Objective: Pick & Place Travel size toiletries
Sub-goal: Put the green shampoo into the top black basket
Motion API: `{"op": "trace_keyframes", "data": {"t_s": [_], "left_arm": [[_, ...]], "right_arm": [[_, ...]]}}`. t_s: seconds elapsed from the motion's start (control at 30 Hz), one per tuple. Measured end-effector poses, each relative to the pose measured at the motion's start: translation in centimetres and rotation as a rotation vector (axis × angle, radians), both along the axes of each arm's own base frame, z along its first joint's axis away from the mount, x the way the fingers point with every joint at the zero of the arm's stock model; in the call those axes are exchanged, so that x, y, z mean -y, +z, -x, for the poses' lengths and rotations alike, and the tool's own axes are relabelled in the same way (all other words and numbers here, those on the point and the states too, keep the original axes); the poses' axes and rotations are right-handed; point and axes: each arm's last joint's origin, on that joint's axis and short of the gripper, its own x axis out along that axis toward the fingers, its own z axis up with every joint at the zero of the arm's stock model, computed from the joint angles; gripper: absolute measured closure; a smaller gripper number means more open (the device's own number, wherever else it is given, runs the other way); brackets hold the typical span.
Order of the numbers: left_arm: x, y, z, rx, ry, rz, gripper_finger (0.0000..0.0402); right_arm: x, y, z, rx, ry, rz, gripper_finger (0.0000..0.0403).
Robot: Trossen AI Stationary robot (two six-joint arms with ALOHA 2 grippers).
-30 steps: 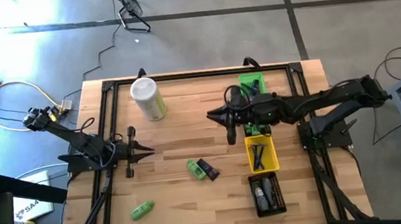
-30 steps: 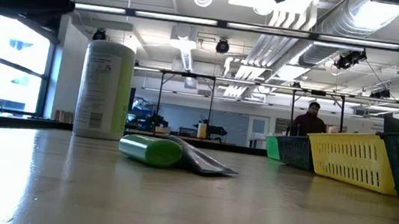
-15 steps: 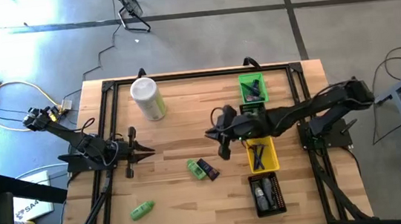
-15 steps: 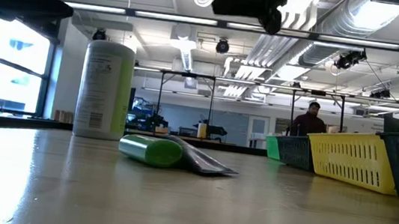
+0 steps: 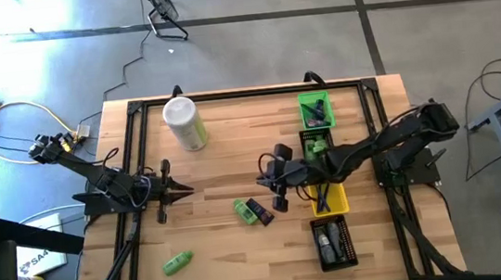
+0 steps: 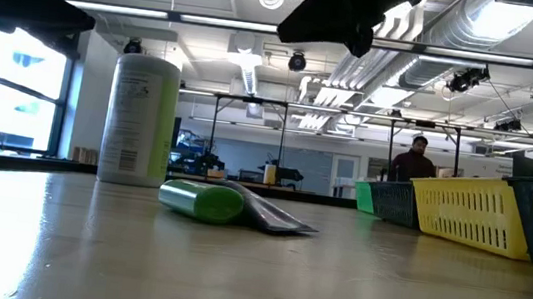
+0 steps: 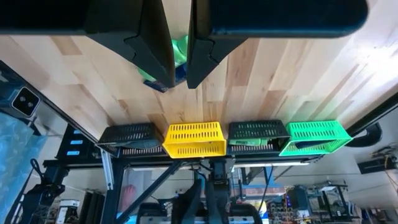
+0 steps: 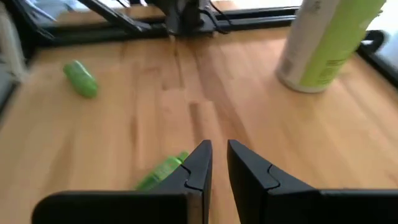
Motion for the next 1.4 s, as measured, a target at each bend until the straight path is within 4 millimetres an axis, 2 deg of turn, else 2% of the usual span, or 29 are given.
{"op": "trace_keyframes", "data": {"t_s": [0.13,0.23,0.33,0.43,0.63,0.8,1.1,1.4], "left_arm": [[0.0,0.0,0.0,0.0,0.002,0.02,0.0365],[0.0,0.0,0.0,-0.001,0.005,0.061,0.0365],[0.0,0.0,0.0,-0.002,0.007,0.079,0.0365],[0.0,0.0,0.0,-0.002,0.007,0.08,0.0365],[0.0,0.0,0.0,-0.002,0.007,0.08,0.0365],[0.0,0.0,0.0,-0.001,0.007,0.08,0.0365],[0.0,0.2,0.0,0.009,0.011,0.145,0.0365],[0.0,1.1,0.0,0.092,0.008,0.231,0.0365]], "right_arm": [[0.1,0.0,0.5,-0.042,-0.02,0.041,0.0361],[0.1,-0.7,0.4,-0.04,-0.044,0.008,0.0361],[-0.1,-2.5,0.1,0.032,-0.022,-0.027,0.0361],[0.3,-4.7,0.6,0.081,-0.03,-0.038,0.0363],[1.8,-7.2,3.4,0.257,-0.121,-0.111,0.0391],[2.8,-6.1,5.8,0.359,-0.077,-0.12,0.0398],[4.1,-2.8,10.2,0.341,-0.048,-0.035,0.0399],[4.6,0.1,14.1,0.341,-0.014,0.054,0.0399]]}}
